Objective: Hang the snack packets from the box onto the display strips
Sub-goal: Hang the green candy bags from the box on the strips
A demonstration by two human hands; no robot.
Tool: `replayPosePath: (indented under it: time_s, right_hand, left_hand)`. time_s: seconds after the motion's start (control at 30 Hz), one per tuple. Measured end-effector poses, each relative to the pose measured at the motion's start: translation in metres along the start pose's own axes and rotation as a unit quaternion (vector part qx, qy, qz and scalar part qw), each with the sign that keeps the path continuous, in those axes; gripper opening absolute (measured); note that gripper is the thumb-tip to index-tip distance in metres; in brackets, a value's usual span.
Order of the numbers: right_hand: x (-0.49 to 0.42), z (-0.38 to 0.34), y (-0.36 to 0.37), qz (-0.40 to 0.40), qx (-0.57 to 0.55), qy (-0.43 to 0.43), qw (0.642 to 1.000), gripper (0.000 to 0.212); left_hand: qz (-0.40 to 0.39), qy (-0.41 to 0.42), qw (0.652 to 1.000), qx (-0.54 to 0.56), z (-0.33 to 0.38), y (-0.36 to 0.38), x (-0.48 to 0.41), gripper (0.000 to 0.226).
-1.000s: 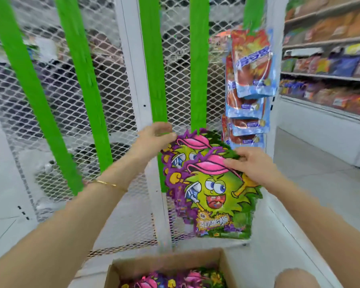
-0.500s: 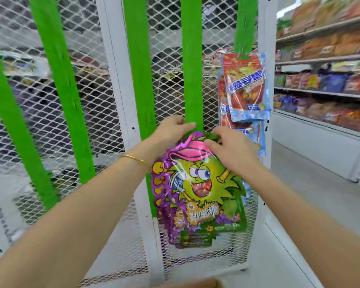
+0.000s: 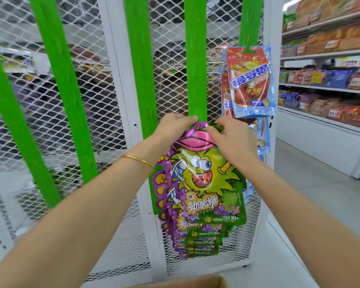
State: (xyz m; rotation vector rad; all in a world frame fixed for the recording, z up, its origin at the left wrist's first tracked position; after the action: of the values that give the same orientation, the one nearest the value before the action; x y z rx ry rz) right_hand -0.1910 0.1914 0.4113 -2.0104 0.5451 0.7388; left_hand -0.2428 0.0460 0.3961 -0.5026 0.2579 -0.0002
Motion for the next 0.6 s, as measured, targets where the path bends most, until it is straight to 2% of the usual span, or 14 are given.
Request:
replayPosePath:
  time_s: [0.13, 0.43, 0.6]
  right_hand:
    - [-0.003, -0.012, -0.006, 0.025, 0.011, -0.025, 0.999, 0.026]
    - [0.010, -0.001, 0.012, -0.002, 0.060, -0.032, 0.998, 0.034]
    - [0.018, 0.001, 0.020, -0.034, 0.095, -0.035, 0.994, 0.038]
  left_hand:
    - [0.008, 0.009, 1.000, -0.004, 0.006, -0.004, 0.003, 0.029]
    - [0.028, 0.028, 0.998, -0.050, 0.000, -0.010, 0.005, 0.043]
    - [0.015, 0.069, 0.996, -0.054, -0.006, -0.007, 0.009, 0.028]
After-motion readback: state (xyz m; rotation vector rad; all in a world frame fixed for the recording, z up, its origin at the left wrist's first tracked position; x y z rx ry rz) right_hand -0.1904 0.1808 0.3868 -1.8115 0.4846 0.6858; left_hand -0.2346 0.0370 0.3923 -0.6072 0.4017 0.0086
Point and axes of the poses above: each hand's wrist, its own x-axis away from the middle knuckle, its own y-axis out of the palm, z = x × y, the point moved 10 cm from there along -x, towards the middle knuckle, and after that the axes turned 6 degrees about -x, right-handed, at the moved point
